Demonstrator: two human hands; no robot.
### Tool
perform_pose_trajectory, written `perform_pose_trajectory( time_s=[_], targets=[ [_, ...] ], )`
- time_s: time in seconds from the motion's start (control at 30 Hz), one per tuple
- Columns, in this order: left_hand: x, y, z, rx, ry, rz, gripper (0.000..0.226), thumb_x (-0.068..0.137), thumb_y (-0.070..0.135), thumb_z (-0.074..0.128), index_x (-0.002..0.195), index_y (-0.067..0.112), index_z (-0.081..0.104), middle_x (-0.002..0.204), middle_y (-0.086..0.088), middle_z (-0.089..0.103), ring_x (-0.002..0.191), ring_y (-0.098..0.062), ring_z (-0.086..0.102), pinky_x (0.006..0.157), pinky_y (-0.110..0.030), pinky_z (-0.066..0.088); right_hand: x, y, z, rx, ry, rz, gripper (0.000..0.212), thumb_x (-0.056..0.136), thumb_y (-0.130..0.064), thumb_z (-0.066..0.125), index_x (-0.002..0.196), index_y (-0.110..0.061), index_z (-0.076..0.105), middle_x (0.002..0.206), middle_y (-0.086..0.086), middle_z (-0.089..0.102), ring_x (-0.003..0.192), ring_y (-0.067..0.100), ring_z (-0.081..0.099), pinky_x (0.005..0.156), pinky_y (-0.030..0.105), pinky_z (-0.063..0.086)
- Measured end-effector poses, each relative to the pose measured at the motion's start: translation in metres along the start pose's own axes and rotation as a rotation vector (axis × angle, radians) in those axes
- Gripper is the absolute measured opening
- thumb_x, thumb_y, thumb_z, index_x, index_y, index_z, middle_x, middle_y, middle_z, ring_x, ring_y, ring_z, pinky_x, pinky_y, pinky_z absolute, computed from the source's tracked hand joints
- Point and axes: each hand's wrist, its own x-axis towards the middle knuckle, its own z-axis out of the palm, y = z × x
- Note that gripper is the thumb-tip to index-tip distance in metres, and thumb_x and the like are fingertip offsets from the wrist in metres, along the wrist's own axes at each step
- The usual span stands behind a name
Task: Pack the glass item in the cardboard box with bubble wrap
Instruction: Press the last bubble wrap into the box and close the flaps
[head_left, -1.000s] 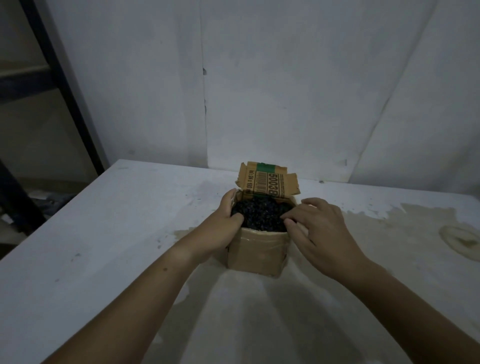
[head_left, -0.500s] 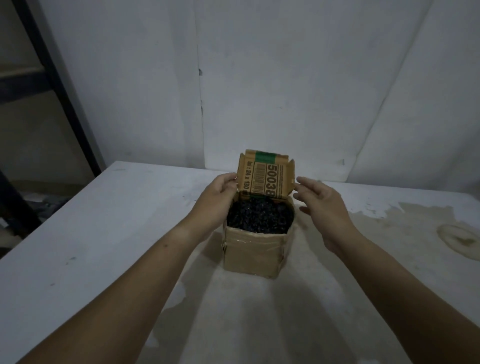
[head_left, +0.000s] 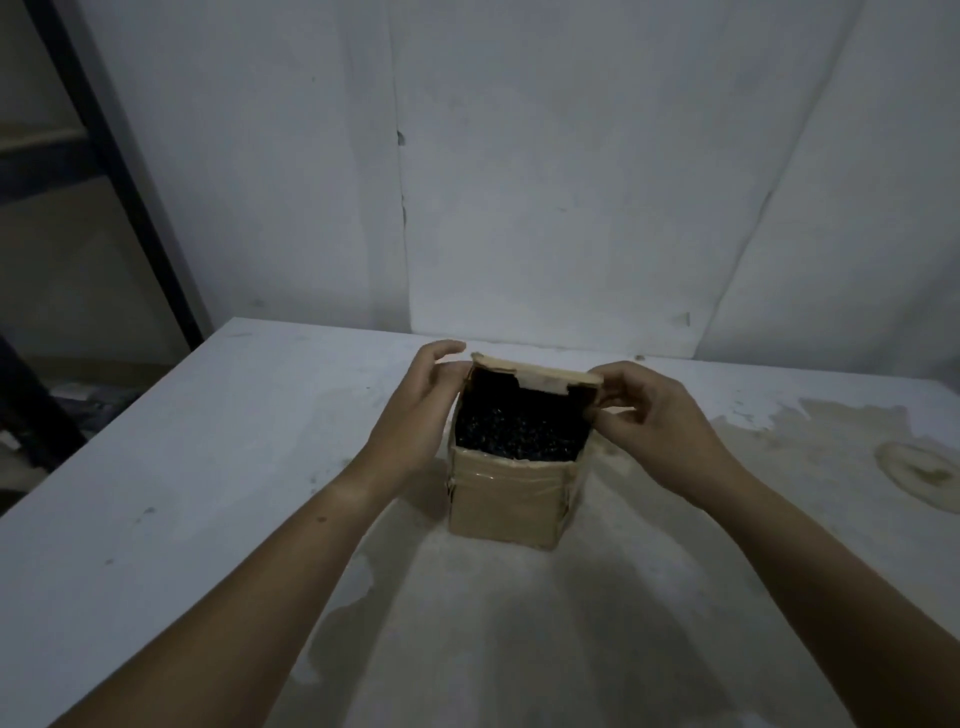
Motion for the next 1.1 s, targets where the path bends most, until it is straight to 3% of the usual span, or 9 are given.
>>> perform_pose_trajectory(
  time_s=[0.07, 0.17, 0.43, 0.57, 0.67, 0.77, 0.87, 1.1],
  targets=[
    [-0.005, -0.002, 0.001, -0.006, -0.037, 0.031, 0.033, 0.101, 0.044, 0.039, 0.127, 0.038, 0.059, 0.127, 0.019, 0.061, 0.121, 0.004, 0.053, 0.105, -0.027, 0.039, -0.002, -0.001, 0.0, -0.04, -0.011, 0.002, 0.023, 0.085, -0.005, 0.069, 0.101, -0.022, 0.07, 0.095, -0.005, 0.072, 0.091, 0.008, 0.067, 0.077, 0.027, 0.055],
    [-0.01, -0.006, 0.001, 0.014, -0.095, 0.05, 0.039, 0.094, 0.039, 0.039, 0.124, 0.034, 0.064, 0.138, 0.02, 0.054, 0.129, 0.002, 0.046, 0.11, -0.03, 0.037, -0.005, -0.003, 0.001, -0.144, -0.017, -0.01, 0.021, 0.086, -0.008, 0.065, 0.1, -0.022, 0.072, 0.101, -0.011, 0.069, 0.096, 0.002, 0.063, 0.082, 0.027, 0.055],
    [-0.018, -0.023, -0.002, 0.208, -0.157, 0.174, 0.045, 0.097, 0.026, 0.033, 0.132, 0.036, 0.059, 0.156, 0.023, 0.028, 0.139, 0.013, 0.023, 0.11, -0.009, 0.022, -0.014, -0.003, 0.005, -0.241, 0.001, -0.102, 0.018, 0.089, -0.013, 0.066, 0.105, -0.021, 0.071, 0.104, -0.012, 0.066, 0.093, 0.002, 0.063, 0.079, 0.032, 0.056],
    [-0.022, -0.023, 0.0, 0.23, -0.149, 0.192, 0.039, 0.1, 0.04, 0.036, 0.134, 0.037, 0.056, 0.157, 0.022, 0.028, 0.14, 0.013, 0.022, 0.107, -0.005, 0.022, -0.019, -0.009, 0.007, -0.351, 0.017, -0.169, 0.021, 0.091, -0.013, 0.065, 0.11, -0.021, 0.069, 0.105, -0.009, 0.065, 0.094, 0.004, 0.061, 0.08, 0.032, 0.055],
    [-0.022, -0.02, 0.005, 0.268, -0.14, 0.18, 0.044, 0.091, 0.059, 0.043, 0.131, 0.042, 0.051, 0.155, 0.028, 0.025, 0.136, 0.017, 0.024, 0.099, -0.007, 0.028, -0.03, -0.018, 0.009, -0.414, 0.09, -0.298, 0.017, 0.086, -0.01, 0.067, 0.101, -0.017, 0.067, 0.102, -0.005, 0.061, 0.093, 0.007, 0.056, 0.078, 0.031, 0.051],
    [-0.022, -0.021, 0.009, 0.288, -0.138, 0.188, 0.045, 0.09, 0.059, 0.042, 0.131, 0.041, 0.048, 0.155, 0.028, 0.023, 0.135, 0.018, 0.023, 0.096, -0.002, 0.027, -0.05, -0.028, 0.018, -0.474, 0.112, -0.428, 0.021, 0.08, -0.022, 0.069, 0.1, -0.017, 0.064, 0.106, -0.004, 0.056, 0.095, 0.013, 0.053, 0.078, 0.026, 0.046],
    [-0.021, -0.023, 0.008, 0.301, -0.133, 0.198, 0.046, 0.09, 0.057, 0.041, 0.132, 0.038, 0.048, 0.155, 0.026, 0.024, 0.137, 0.015, 0.023, 0.1, -0.007, 0.027, -0.065, -0.03, 0.038, -0.597, 0.096, -0.527, 0.029, 0.077, -0.031, 0.074, 0.102, -0.016, 0.067, 0.11, 0.002, 0.059, 0.097, 0.02, 0.054, 0.081, 0.031, 0.043],
    [-0.02, -0.021, 0.008, 0.294, -0.147, 0.175, 0.047, 0.089, 0.055, 0.042, 0.132, 0.037, 0.047, 0.153, 0.027, 0.025, 0.134, 0.019, 0.023, 0.101, -0.013, 0.027, -0.065, -0.026, 0.064, -0.626, 0.177, -0.538, 0.005, 0.083, -0.017, 0.075, 0.085, -0.014, 0.071, 0.105, 0.007, 0.062, 0.097, 0.024, 0.056, 0.086, 0.03, 0.035]
  ],
)
